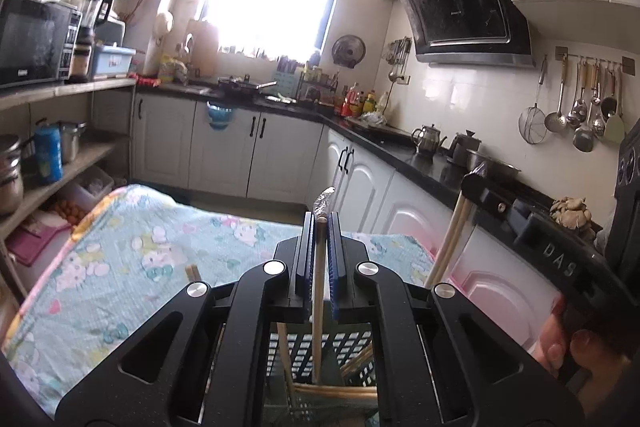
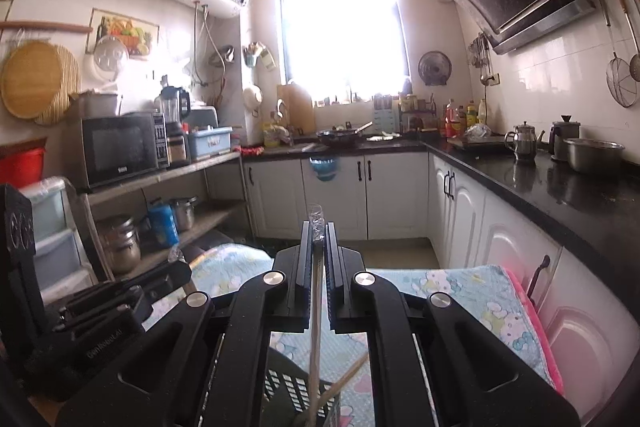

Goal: Organize utensils
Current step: 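Lower the held chopsticks into the green caddy with the left gripper, then open the left gripper and withdraw it from the caddy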

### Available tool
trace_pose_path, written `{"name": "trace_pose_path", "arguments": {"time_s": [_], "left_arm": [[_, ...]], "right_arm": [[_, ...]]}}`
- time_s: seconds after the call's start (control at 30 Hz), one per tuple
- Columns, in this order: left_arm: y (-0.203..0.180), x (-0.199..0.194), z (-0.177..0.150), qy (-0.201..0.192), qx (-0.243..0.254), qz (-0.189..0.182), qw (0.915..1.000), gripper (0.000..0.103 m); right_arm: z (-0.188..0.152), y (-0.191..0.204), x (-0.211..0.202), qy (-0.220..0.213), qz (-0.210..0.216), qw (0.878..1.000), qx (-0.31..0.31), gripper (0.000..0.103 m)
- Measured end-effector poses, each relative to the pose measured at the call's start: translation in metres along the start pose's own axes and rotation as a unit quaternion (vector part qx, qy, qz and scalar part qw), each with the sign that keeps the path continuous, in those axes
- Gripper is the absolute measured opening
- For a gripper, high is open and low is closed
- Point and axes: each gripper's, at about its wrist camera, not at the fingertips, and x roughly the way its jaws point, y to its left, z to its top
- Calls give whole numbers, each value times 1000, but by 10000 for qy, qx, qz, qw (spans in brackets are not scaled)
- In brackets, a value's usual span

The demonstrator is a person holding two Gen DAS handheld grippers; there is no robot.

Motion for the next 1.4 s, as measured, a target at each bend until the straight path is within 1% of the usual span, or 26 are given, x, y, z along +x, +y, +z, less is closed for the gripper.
{"name": "trace_pose_path", "arguments": {"time_s": [0.13,0.47,0.63,0.83,0.97,1.07,1.13,1.2,1.27,1.33,1.4], "left_arm": [[6,6,-9,145,-101,-14,9998,2],[9,15,-32,519,-83,2,9986,2],[10,13,-35,591,-41,1,9982,2],[13,12,-37,769,-78,-10,9970,2],[17,14,-40,904,-130,21,9958,2],[19,14,-43,999,-156,39,9949,2],[20,13,-45,1053,-145,65,9943,5],[21,12,-46,1101,-169,70,9938,16],[22,9,-47,1127,-181,81,9934,21],[22,6,-48,1150,-177,97,9932,24],[22,1,-49,1161,-193,89,9930,34]], "right_arm": [[-12,-1,6,131,-23,9999,-31,6],[-37,4,10,457,-92,9988,-170,6],[-46,6,8,556,-123,9980,-266,6],[-46,0,3,695,-112,9975,-78,7],[-44,-4,-1,796,-89,9968,27,10],[-42,-5,-5,819,-103,9966,31,16],[-41,-6,-10,811,-89,9967,31,19],[-40,-8,-14,820,-55,9966,67,24],[-39,-9,-18,834,-35,9965,97,27],[-39,-9,-22,842,-28,9964,93,29],[-39,-10,-25,852,-8,9963,96,32]]}}
